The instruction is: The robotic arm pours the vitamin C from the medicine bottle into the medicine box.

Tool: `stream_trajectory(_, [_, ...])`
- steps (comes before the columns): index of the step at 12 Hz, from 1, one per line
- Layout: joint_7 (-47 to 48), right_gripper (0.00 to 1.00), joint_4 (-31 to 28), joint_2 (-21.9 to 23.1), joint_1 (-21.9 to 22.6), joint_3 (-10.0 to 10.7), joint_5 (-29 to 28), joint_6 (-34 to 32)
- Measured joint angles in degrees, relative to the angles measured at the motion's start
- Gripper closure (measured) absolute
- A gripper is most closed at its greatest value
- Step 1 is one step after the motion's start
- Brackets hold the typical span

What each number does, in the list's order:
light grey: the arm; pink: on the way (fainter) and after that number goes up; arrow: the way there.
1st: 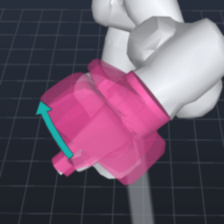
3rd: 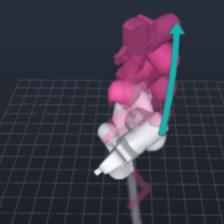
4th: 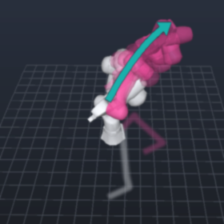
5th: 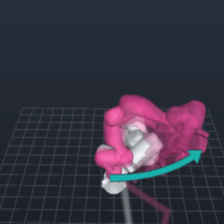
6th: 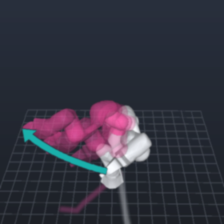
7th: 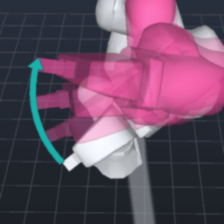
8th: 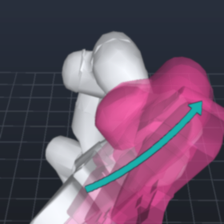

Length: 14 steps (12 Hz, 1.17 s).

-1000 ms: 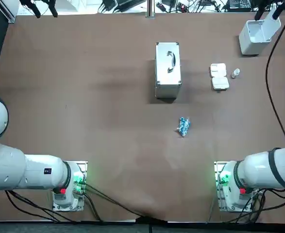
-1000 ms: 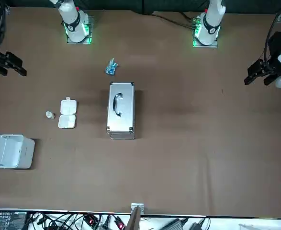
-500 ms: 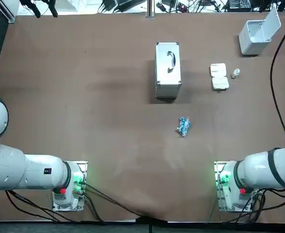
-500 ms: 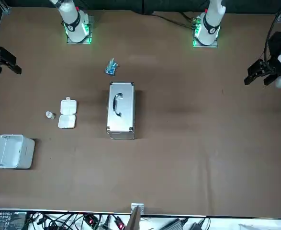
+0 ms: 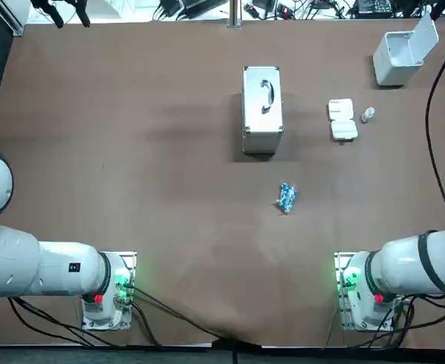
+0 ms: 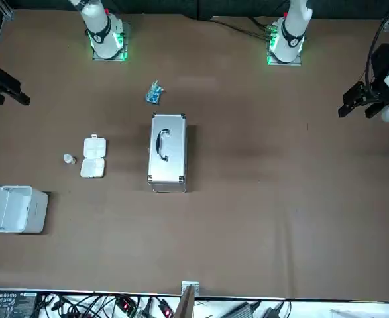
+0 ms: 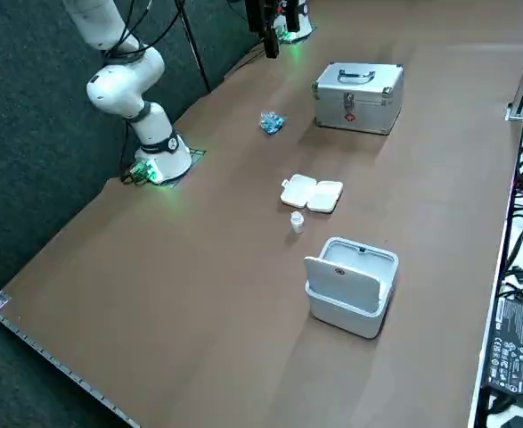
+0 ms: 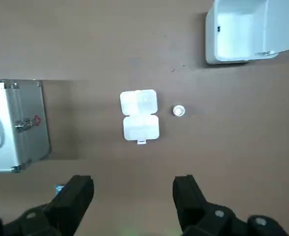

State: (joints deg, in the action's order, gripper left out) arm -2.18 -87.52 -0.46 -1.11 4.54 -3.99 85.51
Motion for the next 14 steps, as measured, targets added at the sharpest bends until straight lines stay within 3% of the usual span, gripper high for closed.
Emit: stream_trajectory(14, [-1.45, 0.00, 0.00, -1.11, 0.03, -0.24, 2.40, 3.27])
